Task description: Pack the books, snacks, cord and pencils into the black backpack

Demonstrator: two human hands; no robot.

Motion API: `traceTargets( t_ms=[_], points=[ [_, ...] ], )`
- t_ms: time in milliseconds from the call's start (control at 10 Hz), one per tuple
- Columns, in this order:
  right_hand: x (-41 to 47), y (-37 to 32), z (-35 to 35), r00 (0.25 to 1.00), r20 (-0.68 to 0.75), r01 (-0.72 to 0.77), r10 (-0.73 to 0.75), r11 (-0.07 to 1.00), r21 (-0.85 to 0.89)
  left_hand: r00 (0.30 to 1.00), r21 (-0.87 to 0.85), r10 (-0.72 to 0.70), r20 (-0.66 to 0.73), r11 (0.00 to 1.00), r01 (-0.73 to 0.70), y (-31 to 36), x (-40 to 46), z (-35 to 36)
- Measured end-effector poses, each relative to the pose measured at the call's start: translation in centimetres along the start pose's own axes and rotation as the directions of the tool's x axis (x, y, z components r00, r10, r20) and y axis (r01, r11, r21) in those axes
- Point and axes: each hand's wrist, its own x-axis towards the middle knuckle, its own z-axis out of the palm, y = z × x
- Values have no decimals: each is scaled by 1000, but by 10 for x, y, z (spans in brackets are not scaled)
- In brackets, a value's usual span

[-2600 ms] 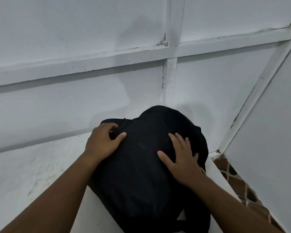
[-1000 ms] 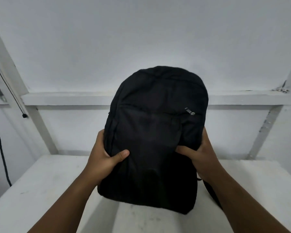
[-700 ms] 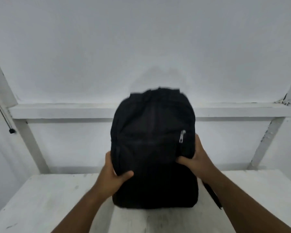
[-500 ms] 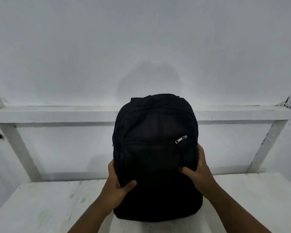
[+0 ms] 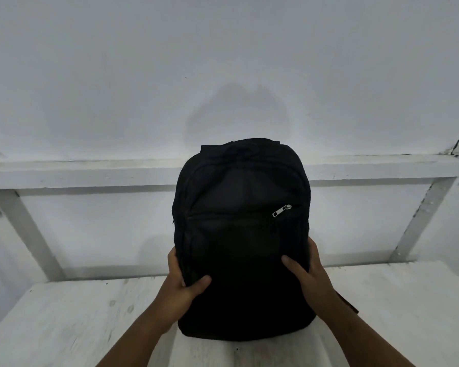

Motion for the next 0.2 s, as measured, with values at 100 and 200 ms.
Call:
traceTargets(
  t_ms=[100, 200],
  points=[
    [-3, 4, -6, 999, 33, -43, 43, 999, 6, 999, -31, -41, -9, 999, 41, 0, -6, 3],
    [-25, 34, -12, 999, -9, -48, 48, 999, -1, 996, 5, -67, -66, 998, 67, -27, -32, 12]
  ],
)
